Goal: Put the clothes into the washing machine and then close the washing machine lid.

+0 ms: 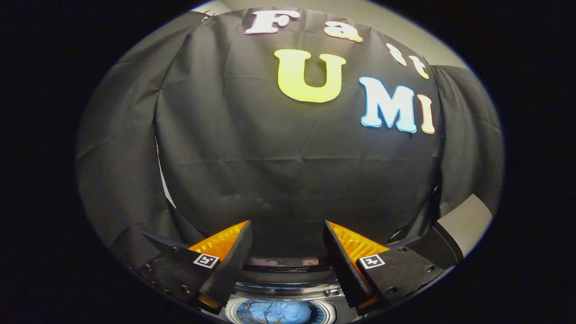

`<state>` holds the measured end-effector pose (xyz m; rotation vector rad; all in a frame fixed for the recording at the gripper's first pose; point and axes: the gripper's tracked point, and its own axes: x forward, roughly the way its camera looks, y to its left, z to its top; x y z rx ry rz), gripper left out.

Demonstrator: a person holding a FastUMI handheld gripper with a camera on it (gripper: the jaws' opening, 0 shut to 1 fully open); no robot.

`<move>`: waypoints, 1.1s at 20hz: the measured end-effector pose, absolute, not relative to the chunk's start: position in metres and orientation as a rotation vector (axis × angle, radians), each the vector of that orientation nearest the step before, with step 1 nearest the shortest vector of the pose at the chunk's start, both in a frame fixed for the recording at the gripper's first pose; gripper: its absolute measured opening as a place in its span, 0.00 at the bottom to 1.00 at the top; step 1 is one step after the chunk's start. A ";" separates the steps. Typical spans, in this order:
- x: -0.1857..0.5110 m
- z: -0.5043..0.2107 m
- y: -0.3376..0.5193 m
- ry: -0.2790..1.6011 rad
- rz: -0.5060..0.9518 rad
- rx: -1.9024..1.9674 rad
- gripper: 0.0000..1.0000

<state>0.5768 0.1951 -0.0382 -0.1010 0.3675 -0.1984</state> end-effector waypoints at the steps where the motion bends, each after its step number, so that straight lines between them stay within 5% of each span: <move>1: 0.574 -0.039 0.195 0.363 -0.197 -0.086 0.97; 22: 0.482 -0.052 0.209 0.353 -0.209 -0.092 0.97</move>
